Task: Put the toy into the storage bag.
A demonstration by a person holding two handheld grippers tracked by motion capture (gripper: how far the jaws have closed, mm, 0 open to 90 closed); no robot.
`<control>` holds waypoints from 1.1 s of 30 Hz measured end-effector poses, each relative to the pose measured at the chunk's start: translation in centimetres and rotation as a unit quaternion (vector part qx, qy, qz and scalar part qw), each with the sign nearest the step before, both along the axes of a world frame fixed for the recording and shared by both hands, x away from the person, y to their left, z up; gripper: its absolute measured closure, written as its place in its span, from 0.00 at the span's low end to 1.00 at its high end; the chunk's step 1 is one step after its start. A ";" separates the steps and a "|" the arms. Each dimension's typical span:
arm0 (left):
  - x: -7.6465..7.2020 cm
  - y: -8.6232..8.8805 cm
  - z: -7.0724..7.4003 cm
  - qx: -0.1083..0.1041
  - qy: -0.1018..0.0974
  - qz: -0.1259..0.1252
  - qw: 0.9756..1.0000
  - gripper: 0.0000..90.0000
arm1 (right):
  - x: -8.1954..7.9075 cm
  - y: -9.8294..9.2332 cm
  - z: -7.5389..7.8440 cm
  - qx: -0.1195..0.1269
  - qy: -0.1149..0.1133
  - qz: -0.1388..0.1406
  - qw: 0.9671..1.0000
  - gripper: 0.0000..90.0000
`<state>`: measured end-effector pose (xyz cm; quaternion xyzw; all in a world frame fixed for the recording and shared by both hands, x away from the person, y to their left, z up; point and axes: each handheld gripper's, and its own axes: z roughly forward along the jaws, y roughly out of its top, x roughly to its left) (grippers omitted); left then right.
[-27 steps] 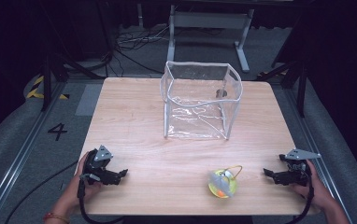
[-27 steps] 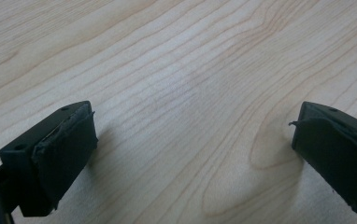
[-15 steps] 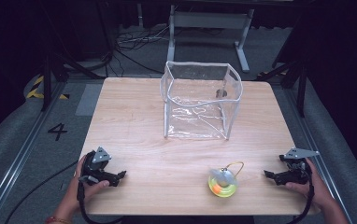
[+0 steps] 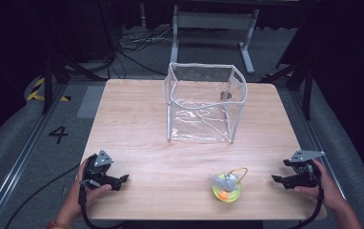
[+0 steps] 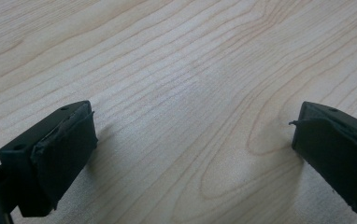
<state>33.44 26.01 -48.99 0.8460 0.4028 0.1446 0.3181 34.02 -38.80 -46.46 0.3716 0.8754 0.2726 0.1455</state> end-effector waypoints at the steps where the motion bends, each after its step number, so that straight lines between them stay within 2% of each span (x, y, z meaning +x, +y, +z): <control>1: 0.0 0.0 0.0 0.000 0.000 0.000 1.000 0.00 | -0.1 0.2 0.2 -0.004 -0.001 0.001 1.000 0.20; 9: 0.0 0.0 0.0 0.000 0.000 0.000 1.000 0.00 | -0.6 2.1 2.7 -0.005 -0.007 0.049 0.999 0.19; 13: 0.0 0.0 0.0 0.000 0.000 0.000 1.000 0.00 | -0.9 2.9 3.6 -0.009 -0.001 0.069 0.998 0.20; 22: 0.0 0.0 0.0 0.000 0.000 0.000 1.000 0.00 | -1.7 6.3 6.3 -0.040 0.020 0.130 0.990 0.24; 24: 0.0 0.0 0.0 0.000 0.000 0.000 1.000 0.00 | -1.8 6.8 6.6 -0.049 0.020 0.133 0.990 0.24; 27: 0.0 0.0 0.0 0.000 0.000 0.000 1.000 0.00 | -2.1 8.0 7.4 -0.064 0.017 0.151 0.986 0.24; 33: 0.0 0.0 0.0 0.000 0.000 0.000 1.000 0.00 | -2.2 9.6 8.5 -0.076 0.015 0.177 0.981 0.25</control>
